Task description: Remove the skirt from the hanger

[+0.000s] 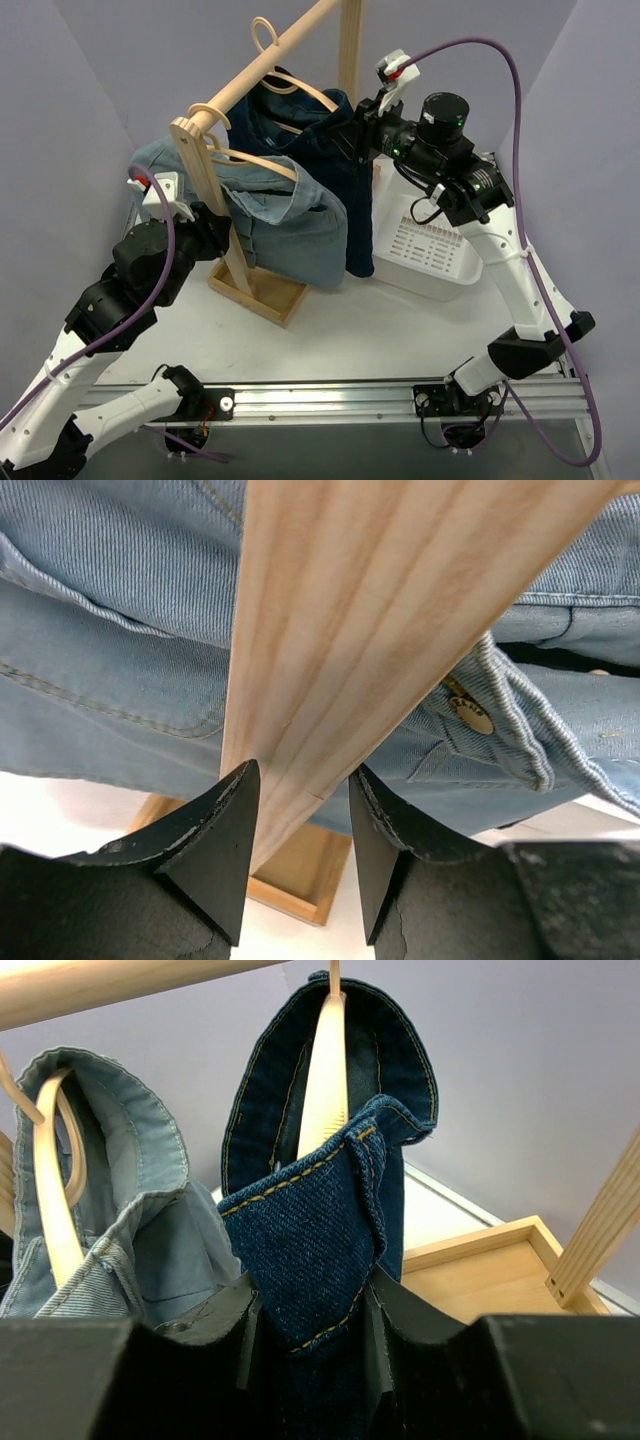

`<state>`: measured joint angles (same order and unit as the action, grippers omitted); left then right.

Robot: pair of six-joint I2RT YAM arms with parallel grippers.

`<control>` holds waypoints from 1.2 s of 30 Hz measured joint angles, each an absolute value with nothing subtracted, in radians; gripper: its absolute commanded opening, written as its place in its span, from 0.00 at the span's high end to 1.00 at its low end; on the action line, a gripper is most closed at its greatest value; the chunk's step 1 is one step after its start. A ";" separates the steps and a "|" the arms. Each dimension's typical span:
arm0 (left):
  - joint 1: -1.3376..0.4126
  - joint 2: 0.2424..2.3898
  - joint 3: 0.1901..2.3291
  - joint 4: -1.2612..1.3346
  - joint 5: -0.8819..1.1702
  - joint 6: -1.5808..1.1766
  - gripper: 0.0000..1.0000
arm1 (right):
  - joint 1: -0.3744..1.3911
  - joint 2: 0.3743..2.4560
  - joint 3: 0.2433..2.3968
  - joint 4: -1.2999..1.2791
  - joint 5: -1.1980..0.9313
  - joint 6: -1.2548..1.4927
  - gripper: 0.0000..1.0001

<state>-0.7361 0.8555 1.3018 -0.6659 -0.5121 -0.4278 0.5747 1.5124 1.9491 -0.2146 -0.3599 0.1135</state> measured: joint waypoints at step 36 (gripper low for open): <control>-0.731 0.842 1.444 -0.566 0.243 -0.408 0.37 | 0.533 1.329 1.561 -0.306 -0.137 0.237 1.00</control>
